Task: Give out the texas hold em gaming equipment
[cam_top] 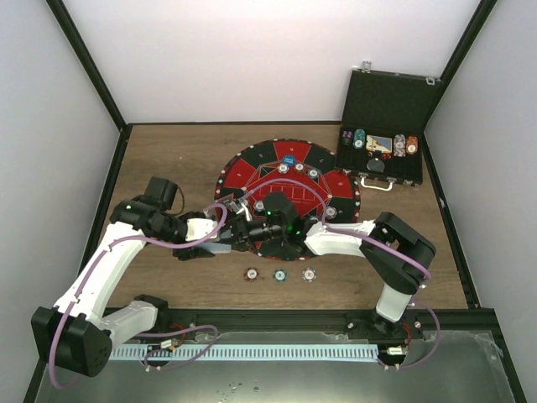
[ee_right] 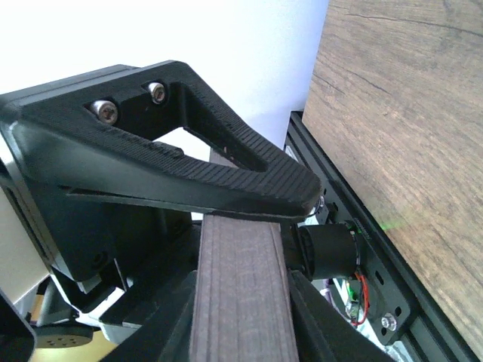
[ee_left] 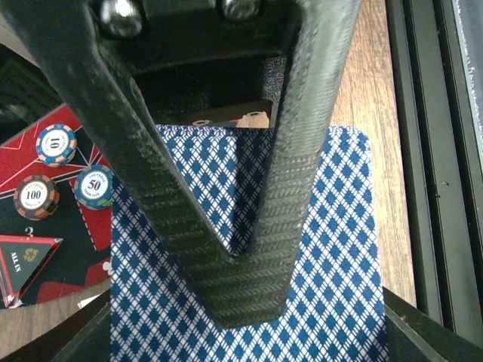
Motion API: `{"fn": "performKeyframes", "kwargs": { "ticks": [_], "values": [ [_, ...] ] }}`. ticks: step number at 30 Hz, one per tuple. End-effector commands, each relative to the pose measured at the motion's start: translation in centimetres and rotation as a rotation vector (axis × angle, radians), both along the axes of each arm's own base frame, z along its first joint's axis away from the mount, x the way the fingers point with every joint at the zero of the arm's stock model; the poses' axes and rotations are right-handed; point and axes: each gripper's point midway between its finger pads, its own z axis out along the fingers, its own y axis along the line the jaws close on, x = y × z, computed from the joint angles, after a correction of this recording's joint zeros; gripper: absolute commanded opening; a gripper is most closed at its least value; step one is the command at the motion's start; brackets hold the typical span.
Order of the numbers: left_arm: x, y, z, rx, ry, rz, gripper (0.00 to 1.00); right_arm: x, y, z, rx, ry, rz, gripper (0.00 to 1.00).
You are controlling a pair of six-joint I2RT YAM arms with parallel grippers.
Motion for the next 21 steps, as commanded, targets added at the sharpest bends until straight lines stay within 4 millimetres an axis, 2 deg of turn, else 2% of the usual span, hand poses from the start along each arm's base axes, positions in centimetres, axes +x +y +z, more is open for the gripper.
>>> {"fn": "performKeyframes", "kwargs": {
  "ticks": [1,3,6,8,11,14,21],
  "values": [
    [-0.6,0.4,-1.0,0.023,0.04,0.002,0.04,-0.4,0.4,3.4,0.102,-0.073,0.029,0.33],
    [-0.5,0.4,-1.0,0.028,0.037,0.009,0.04,-0.4,0.3,3.3,0.099,-0.071,0.03,0.41],
    [-0.3,0.5,-1.0,0.032,0.035,0.016,0.04,-0.3,0.2,3.2,0.095,-0.071,0.028,0.47],
    [-0.5,0.6,-1.1,0.036,0.043,0.019,0.04,-0.1,0.1,3.1,0.087,-0.075,0.027,0.57],
    [-0.6,0.8,-1.1,0.04,0.045,0.029,0.04,0.3,-0.5,2.6,0.057,-0.085,0.016,0.64],
    [-0.8,0.9,-1.0,0.031,0.05,0.039,0.04,0.5,-1.0,2.0,0.028,-0.091,0.004,0.67],
    [-0.6,0.5,-0.2,-0.01,0.047,0.048,0.04,0.6,-0.8,0.7,-0.062,-0.113,0.007,0.75]
  ]
}}
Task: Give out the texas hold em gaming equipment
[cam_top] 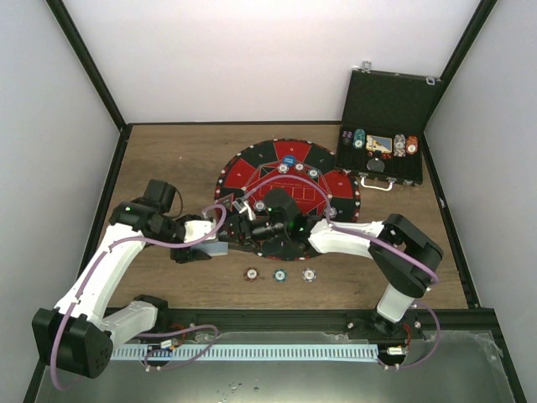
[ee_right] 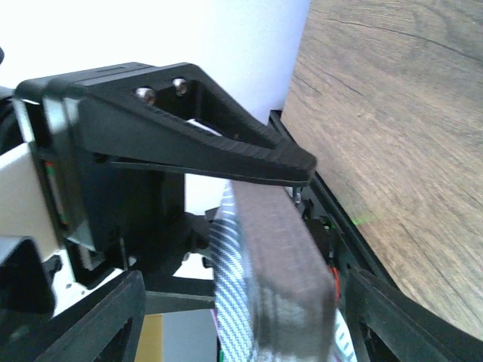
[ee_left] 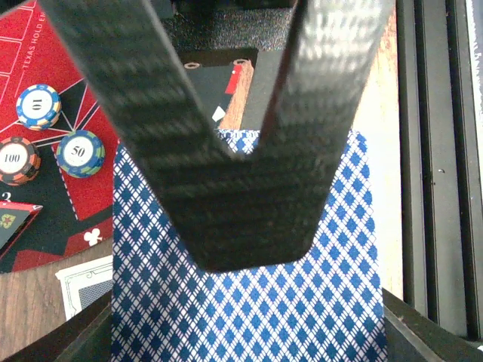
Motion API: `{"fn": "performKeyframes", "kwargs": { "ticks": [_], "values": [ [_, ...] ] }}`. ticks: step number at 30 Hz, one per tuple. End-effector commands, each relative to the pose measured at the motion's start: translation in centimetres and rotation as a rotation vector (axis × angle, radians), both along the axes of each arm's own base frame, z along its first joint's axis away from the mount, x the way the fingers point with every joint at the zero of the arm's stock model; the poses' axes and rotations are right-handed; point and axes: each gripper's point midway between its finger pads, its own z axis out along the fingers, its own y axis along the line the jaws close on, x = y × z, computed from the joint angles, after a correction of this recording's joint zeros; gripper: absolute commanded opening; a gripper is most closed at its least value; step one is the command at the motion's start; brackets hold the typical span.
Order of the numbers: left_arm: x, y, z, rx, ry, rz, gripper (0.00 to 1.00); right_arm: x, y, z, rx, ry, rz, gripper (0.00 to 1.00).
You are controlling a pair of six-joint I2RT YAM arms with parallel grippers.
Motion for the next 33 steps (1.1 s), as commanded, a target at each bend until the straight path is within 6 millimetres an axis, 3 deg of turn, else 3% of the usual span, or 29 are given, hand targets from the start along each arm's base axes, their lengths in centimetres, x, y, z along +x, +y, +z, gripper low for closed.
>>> {"fn": "performKeyframes", "kwargs": {
  "ticks": [1,13,18,25,33],
  "values": [
    [-0.3,-0.8,1.1,-0.065,0.008,-0.003,0.04,0.2,0.4,0.6,-0.032,-0.051,0.007,0.75],
    [-0.4,-1.0,2.2,-0.089,-0.006,-0.002,0.04,0.6,2.0,0.5,-0.022,-0.049,0.016,0.76],
    [-0.3,-1.2,2.8,-0.102,-0.009,0.001,0.04,0.5,2.2,-0.7,-0.043,-0.032,0.022,0.75],
    [-0.2,-1.3,3.1,-0.107,-0.012,0.001,0.04,0.9,1.5,-1.7,-0.079,-0.023,-0.009,0.7],
    [-0.2,-1.0,3.0,-0.093,-0.022,0.003,0.04,1.0,-1.1,-1.8,-0.09,-0.023,-0.041,0.69]
  ]
}}
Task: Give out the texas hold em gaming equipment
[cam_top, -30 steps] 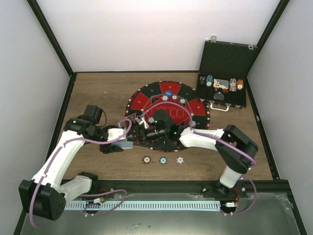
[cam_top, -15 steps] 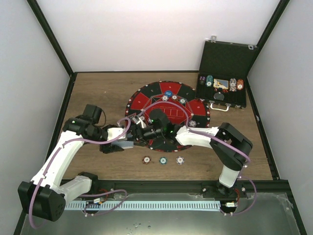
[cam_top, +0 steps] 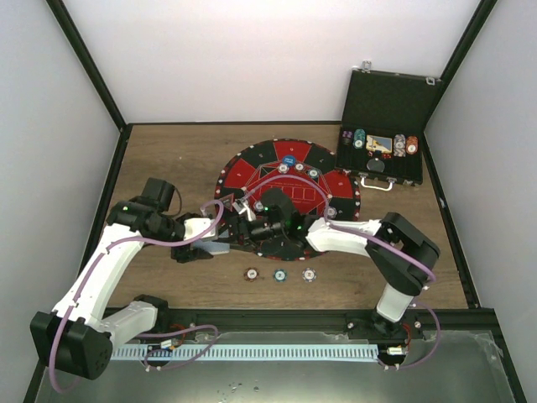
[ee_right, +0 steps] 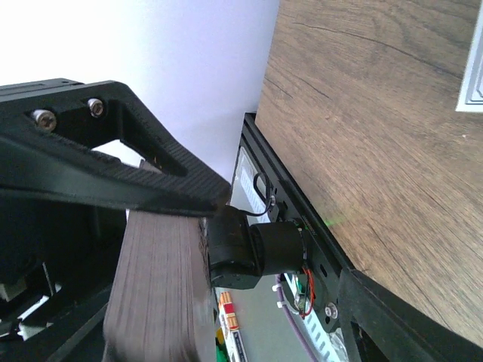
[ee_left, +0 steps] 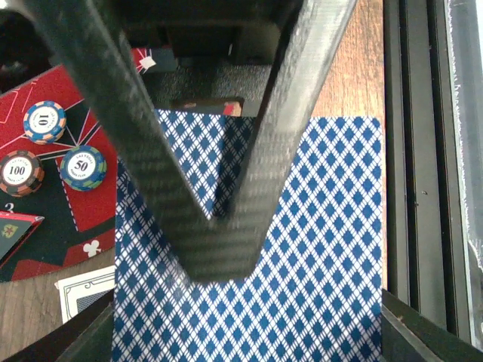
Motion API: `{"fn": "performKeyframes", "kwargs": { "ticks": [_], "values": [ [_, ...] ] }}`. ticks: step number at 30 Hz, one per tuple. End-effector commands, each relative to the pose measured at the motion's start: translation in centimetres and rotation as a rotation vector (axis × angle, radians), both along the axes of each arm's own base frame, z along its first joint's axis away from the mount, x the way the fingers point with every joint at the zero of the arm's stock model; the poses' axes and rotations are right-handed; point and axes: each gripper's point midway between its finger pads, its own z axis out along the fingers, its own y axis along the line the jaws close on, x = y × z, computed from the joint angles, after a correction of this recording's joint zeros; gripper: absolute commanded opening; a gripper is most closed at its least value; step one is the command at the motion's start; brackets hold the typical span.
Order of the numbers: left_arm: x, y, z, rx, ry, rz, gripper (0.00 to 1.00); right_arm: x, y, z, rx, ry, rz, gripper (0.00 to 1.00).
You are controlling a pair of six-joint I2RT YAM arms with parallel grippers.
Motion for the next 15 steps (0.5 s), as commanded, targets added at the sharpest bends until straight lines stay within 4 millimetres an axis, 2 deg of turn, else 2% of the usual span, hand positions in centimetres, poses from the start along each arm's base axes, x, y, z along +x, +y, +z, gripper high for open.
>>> {"fn": "performKeyframes", "kwargs": {
  "ticks": [1,11,15],
  "values": [
    [0.1,-0.5,1.6,-0.047,-0.043,-0.017,0.04,0.2,-1.7,0.3,-0.013,-0.013,-0.03,0.69],
    [0.3,-0.6,1.7,-0.054,-0.05,-0.016,0.04,0.5,-3.0,0.3,-0.042,-0.028,-0.049,0.68],
    [0.4,-0.5,1.5,-0.046,-0.052,-0.013,0.04,0.6,-3.3,1.2,-0.034,-0.041,-0.058,0.65]
  ]
}}
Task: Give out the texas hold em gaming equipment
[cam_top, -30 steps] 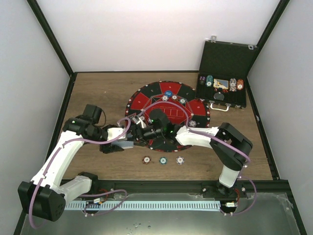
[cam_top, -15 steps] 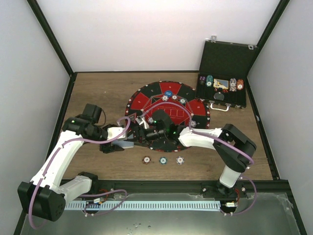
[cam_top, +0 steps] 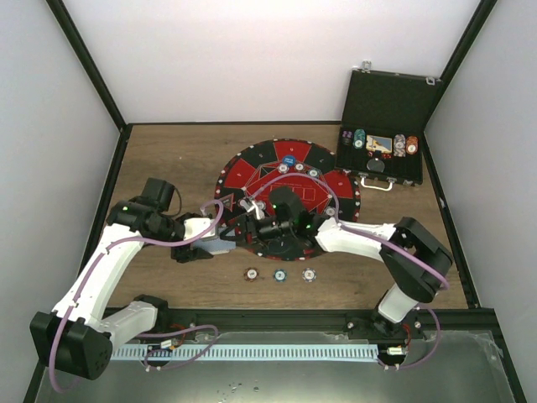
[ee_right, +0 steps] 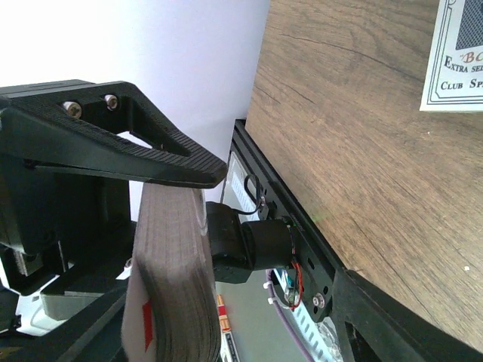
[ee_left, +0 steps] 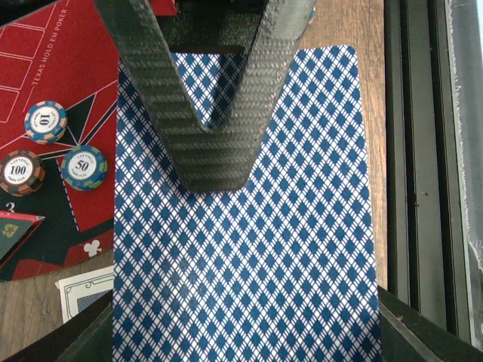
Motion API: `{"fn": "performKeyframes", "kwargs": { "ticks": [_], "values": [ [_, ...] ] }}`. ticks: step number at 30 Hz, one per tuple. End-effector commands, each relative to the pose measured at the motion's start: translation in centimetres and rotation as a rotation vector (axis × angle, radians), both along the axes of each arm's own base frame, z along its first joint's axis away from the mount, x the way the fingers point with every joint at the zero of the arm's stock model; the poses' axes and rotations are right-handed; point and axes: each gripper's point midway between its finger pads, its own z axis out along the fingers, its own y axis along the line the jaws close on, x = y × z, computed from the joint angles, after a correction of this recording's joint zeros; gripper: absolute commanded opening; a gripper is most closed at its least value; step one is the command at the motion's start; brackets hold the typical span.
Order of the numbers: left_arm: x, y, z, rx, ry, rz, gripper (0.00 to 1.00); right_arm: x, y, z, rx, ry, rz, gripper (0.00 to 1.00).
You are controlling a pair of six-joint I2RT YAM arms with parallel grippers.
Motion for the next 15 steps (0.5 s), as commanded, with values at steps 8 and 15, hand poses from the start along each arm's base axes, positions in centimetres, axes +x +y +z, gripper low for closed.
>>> {"fn": "performKeyframes", "kwargs": {
  "ticks": [8,15],
  "values": [
    [0.5,-0.4,1.0,-0.036,-0.055,-0.014,0.04,-0.2,-1.8,3.1,0.027,-0.05,-0.039,0.59],
    [0.6,-0.3,0.6,-0.025,-0.056,-0.009,0.04,-0.7,-1.5,4.8,0.058,-0.067,-0.037,0.45]
  ]
}}
